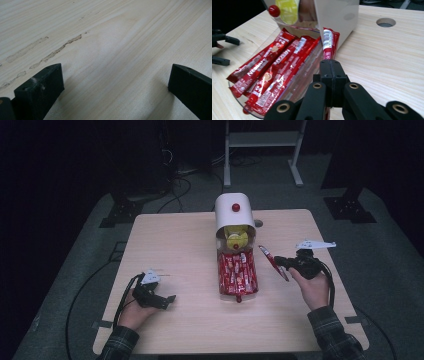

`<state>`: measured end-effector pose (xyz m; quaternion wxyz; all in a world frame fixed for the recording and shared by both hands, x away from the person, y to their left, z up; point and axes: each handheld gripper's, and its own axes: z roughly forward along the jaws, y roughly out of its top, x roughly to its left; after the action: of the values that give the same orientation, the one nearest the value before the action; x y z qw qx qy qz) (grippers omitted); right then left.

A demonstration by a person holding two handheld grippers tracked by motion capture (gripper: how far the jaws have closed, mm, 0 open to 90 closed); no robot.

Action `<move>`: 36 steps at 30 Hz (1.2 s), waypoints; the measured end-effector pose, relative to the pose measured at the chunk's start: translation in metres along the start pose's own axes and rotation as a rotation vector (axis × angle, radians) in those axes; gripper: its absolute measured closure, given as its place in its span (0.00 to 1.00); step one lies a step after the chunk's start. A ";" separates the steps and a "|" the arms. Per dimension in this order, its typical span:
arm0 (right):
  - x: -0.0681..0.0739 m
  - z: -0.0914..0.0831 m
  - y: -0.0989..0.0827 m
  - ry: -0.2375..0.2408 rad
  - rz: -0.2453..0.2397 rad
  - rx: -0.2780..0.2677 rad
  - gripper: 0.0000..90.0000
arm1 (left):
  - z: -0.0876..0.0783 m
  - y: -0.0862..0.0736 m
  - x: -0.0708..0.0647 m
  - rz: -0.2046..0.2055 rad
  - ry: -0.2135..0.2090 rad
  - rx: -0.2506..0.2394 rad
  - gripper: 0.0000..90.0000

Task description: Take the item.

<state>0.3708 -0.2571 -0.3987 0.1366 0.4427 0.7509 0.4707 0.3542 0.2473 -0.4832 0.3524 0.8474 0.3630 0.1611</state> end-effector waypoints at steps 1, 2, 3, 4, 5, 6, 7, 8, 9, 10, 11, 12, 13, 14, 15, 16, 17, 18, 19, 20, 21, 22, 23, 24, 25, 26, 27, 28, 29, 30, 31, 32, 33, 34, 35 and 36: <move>-0.004 0.000 -0.001 -0.008 0.010 0.001 0.99 | 0.000 0.000 0.000 0.000 0.000 0.000 0.00; -0.004 0.000 -0.001 -0.008 0.010 0.001 0.99 | 0.000 0.000 0.000 0.000 0.000 0.000 0.00; -0.006 0.000 -0.002 -0.012 0.013 0.002 0.99 | 0.000 0.000 0.000 0.000 0.000 0.000 0.00; -0.007 0.000 -0.003 -0.015 0.018 0.003 0.99 | 0.000 0.000 0.000 0.000 0.000 0.000 0.00; -0.009 0.000 -0.003 -0.016 0.020 0.004 0.99 | 0.000 0.000 0.000 0.000 0.000 0.000 0.00; -0.011 0.000 -0.004 -0.021 0.023 0.006 0.99 | 0.000 0.000 0.000 0.000 0.000 0.000 0.00; -0.013 0.001 -0.005 -0.024 0.029 0.008 0.99 | 0.000 0.000 0.000 0.000 0.000 0.000 0.00; -0.016 0.002 -0.006 -0.029 0.030 0.011 0.99 | 0.000 0.000 0.000 0.000 0.000 0.000 0.00; -0.016 0.002 -0.006 -0.029 0.030 0.011 0.99 | 0.000 0.000 0.000 0.000 0.000 0.000 0.00; -0.019 0.002 -0.008 -0.031 0.034 0.015 0.99 | 0.000 0.000 0.000 0.000 0.000 0.000 0.00; -0.020 0.003 -0.009 -0.034 0.038 0.017 0.99 | 0.000 0.000 0.000 0.000 0.000 0.000 0.00; -0.021 0.003 -0.009 -0.035 0.042 0.021 0.99 | 0.000 0.000 0.000 0.000 0.000 0.000 0.00; -0.023 0.004 -0.010 -0.038 0.043 0.020 0.99 | 0.000 0.000 0.000 0.000 0.000 0.000 0.00; -0.024 0.004 -0.010 -0.039 0.048 0.026 0.99 | 0.000 0.000 0.000 0.000 0.000 0.000 0.00; -0.025 0.005 -0.011 -0.042 0.047 0.024 0.99 | 0.000 0.000 0.000 0.000 0.000 0.000 0.00; -0.027 0.005 -0.012 -0.043 0.051 0.028 0.99 | 0.000 0.000 0.000 0.000 0.000 0.000 0.00; -0.027 0.005 -0.012 -0.043 0.051 0.028 0.99 | 0.000 0.000 0.000 0.000 0.000 0.000 0.00; -0.028 0.006 -0.012 -0.044 0.055 0.032 0.99 | 0.000 0.000 0.000 -0.001 0.000 0.000 0.00; -0.029 0.006 -0.013 -0.049 0.055 0.032 0.99 | 0.000 0.000 0.000 0.000 0.000 0.000 0.00; -0.030 0.007 -0.014 -0.048 0.052 0.033 0.99 | 0.000 0.000 0.000 0.000 0.000 0.000 0.00; -0.031 0.008 -0.015 -0.050 0.053 0.039 0.99 | 0.000 0.000 0.000 0.000 0.000 0.000 0.00; -0.032 0.009 -0.015 -0.052 0.053 0.041 0.99 | 0.000 0.000 0.000 0.000 0.000 0.000 0.00; -0.032 0.010 -0.016 -0.052 0.061 0.048 0.99 | 0.000 0.000 0.000 0.000 0.000 0.000 0.00; -0.033 0.011 -0.016 -0.053 0.058 0.049 0.99 | 0.000 0.000 0.000 0.000 0.000 0.000 0.00; -0.033 0.012 -0.017 -0.053 0.062 0.051 0.99 | 0.000 0.000 0.000 0.000 0.000 0.000 0.00; -0.033 0.013 -0.017 -0.053 0.060 0.057 0.99 | 0.000 0.000 0.000 0.000 0.000 0.000 0.00; -0.034 0.016 -0.018 -0.053 0.062 0.065 0.99 | 0.000 0.000 0.000 0.000 0.000 0.000 0.00; -0.035 0.017 -0.019 -0.054 0.061 0.069 0.99 | 0.000 0.000 0.000 0.000 0.000 0.000 0.00; -0.035 0.018 -0.019 -0.055 0.061 0.072 0.99 | 0.000 0.000 0.000 0.000 0.000 0.000 0.00; -0.036 0.019 -0.020 -0.055 0.060 0.076 0.99 | 0.000 0.000 0.000 0.000 0.000 0.000 0.00; -0.036 0.020 -0.020 -0.055 0.064 0.081 0.99 | 0.000 0.000 0.000 0.000 0.000 0.000 0.00; -0.036 0.020 -0.020 -0.055 0.064 0.081 0.99 | 0.000 0.000 0.000 0.000 0.000 0.000 0.00; -0.036 0.021 -0.021 -0.056 0.063 0.082 0.99 | 0.000 0.000 0.000 0.000 0.000 0.000 0.00; -0.037 0.022 -0.022 -0.057 0.061 0.084 0.99 | 0.000 0.000 0.000 0.000 0.000 0.000 0.00; -0.037 0.024 -0.023 -0.058 0.064 0.089 0.99 | 0.000 0.000 0.000 0.000 0.000 0.000 0.00; -0.038 0.025 -0.024 -0.059 0.064 0.098 0.99 | 0.000 0.000 0.000 0.000 0.000 0.000 0.00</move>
<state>0.3950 -0.2766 -0.4396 0.1215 0.4863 0.7541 0.4243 0.3542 0.2473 -0.4832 0.3523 0.8474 0.3631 0.1610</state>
